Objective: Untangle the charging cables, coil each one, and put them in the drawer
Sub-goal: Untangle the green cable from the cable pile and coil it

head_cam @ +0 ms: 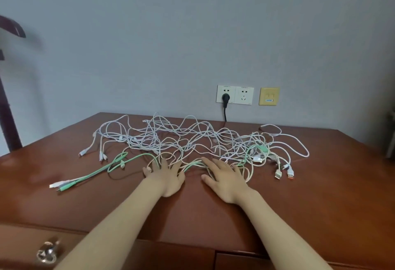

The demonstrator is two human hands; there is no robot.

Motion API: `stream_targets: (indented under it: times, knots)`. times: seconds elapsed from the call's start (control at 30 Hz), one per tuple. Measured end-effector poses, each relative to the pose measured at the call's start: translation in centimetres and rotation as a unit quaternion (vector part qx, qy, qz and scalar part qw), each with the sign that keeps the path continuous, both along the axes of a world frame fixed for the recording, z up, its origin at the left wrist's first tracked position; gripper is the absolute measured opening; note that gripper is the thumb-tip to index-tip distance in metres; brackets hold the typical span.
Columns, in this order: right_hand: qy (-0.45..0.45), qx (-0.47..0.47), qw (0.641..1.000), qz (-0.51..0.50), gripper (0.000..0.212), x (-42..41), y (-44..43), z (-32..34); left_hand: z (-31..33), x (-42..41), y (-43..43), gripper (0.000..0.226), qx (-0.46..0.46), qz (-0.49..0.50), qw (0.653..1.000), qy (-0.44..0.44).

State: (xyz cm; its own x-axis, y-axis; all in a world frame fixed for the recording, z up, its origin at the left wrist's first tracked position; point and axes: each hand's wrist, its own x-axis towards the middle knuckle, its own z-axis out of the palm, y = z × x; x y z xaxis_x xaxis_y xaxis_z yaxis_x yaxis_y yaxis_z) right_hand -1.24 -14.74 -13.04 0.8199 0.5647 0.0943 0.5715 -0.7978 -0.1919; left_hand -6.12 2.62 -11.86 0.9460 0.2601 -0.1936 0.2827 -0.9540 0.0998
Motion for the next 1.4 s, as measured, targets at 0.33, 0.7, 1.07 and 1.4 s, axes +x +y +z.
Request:
stream_targets:
  times: [0.33, 0.7, 1.07, 1.4]
  knots:
    - [-0.079, 0.045, 0.990, -0.107, 0.042, 3.3, -0.8, -0.1, -1.0, 3.4, -3.2, 0.053, -0.081, -0.083, 0.981, -0.155]
    - [-0.383, 0.166, 0.907, 0.057, 0.025, 1.9, 0.0, 0.0, 0.2, 1.8, -3.2, 0.037, -0.241, 0.127, 0.811, -0.518]
    - [-0.245, 0.142, 0.948, 0.147, 0.031, 0.1, 1.1, -0.2, -0.7, 0.2, 0.1, 0.031, -0.130, 0.130, 0.925, -0.333]
    - [0.113, 0.356, 0.924, 0.078, 0.022, -1.1, 2.2, 0.2, -0.8, 0.1, -1.7, 0.041, -0.334, -0.085, 0.831, -0.436]
